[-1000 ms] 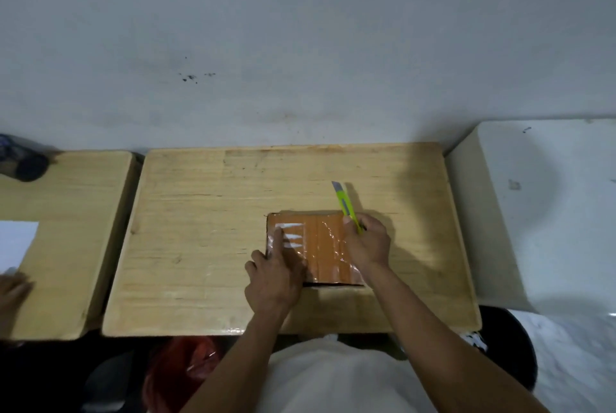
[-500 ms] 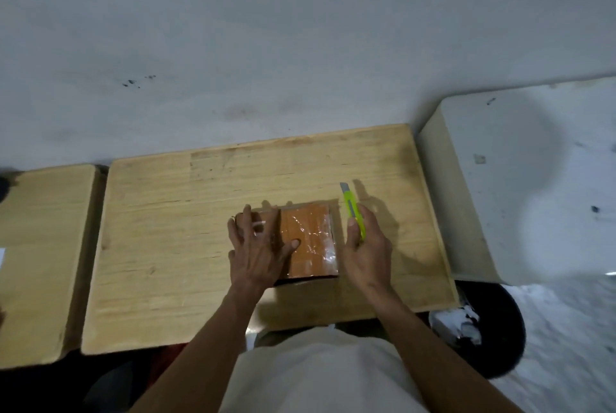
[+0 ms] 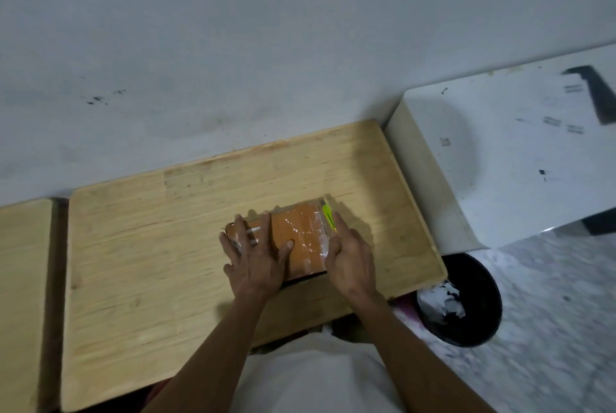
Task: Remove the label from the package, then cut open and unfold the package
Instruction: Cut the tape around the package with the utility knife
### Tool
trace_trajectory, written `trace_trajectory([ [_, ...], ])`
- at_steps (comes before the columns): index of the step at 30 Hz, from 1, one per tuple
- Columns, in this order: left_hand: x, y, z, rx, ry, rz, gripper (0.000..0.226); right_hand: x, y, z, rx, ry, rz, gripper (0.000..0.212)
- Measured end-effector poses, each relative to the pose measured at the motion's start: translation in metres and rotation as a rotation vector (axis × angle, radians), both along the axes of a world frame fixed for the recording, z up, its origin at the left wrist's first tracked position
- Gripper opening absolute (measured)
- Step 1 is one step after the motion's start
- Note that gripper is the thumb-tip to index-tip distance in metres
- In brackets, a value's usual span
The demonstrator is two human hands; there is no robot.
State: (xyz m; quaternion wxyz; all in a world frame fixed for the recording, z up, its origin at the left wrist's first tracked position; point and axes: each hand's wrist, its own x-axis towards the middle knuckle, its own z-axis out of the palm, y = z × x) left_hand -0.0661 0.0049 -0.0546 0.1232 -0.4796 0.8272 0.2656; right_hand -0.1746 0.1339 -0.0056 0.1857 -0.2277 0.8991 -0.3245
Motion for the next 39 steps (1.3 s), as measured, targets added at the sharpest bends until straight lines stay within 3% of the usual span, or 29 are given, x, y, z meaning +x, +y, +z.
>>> trace_trajectory([
  [18, 0.0, 0.002, 0.001, 0.001, 0.014, 0.002, 0.078, 0.005, -0.007, 0.001, 0.07, 0.003, -0.028, 0.059],
  [30, -0.002, 0.005, 0.002, -0.004, 0.002, 0.012, 0.078, 0.016, -0.003, 0.01, 0.294, 0.022, 0.056, 0.068],
  [39, -0.002, 0.005, 0.002, -0.005, -0.001, 0.017, 0.079, 0.022, 0.008, 0.016, 0.31, 0.016, 0.075, 0.065],
])
